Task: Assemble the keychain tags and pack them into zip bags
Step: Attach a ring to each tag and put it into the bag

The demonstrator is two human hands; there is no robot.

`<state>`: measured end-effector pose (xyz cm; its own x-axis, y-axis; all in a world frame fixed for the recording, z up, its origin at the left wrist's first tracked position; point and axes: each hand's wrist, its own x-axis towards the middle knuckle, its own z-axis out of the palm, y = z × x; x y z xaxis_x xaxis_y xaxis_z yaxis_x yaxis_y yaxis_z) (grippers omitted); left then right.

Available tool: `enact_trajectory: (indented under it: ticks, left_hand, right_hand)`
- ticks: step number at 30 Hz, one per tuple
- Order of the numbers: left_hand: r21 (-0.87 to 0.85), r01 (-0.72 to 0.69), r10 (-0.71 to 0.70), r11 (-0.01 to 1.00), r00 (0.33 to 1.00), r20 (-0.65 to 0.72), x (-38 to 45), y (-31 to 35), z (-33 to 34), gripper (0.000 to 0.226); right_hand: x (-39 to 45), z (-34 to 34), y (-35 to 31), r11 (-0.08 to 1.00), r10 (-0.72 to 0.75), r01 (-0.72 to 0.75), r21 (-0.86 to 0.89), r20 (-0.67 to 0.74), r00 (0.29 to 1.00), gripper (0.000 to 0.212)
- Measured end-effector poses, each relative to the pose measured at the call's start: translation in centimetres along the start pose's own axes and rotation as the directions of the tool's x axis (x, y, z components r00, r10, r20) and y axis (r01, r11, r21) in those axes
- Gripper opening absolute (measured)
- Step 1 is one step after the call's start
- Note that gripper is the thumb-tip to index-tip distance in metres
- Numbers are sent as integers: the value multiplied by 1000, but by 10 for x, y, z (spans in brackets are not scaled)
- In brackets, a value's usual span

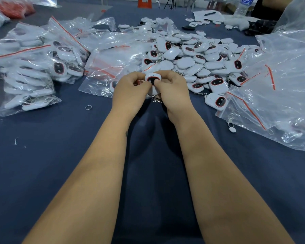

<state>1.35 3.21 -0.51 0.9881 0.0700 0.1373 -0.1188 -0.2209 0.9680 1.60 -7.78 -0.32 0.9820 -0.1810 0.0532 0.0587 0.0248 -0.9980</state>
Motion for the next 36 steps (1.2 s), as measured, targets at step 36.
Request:
enact_trajectory:
  ticks: [36]
  left_hand:
    - [-105,-49,35,993,991,-128,3,0,0,25]
  right_hand:
    - [-11,2,-9,997,-69,69,-25,10,998,17]
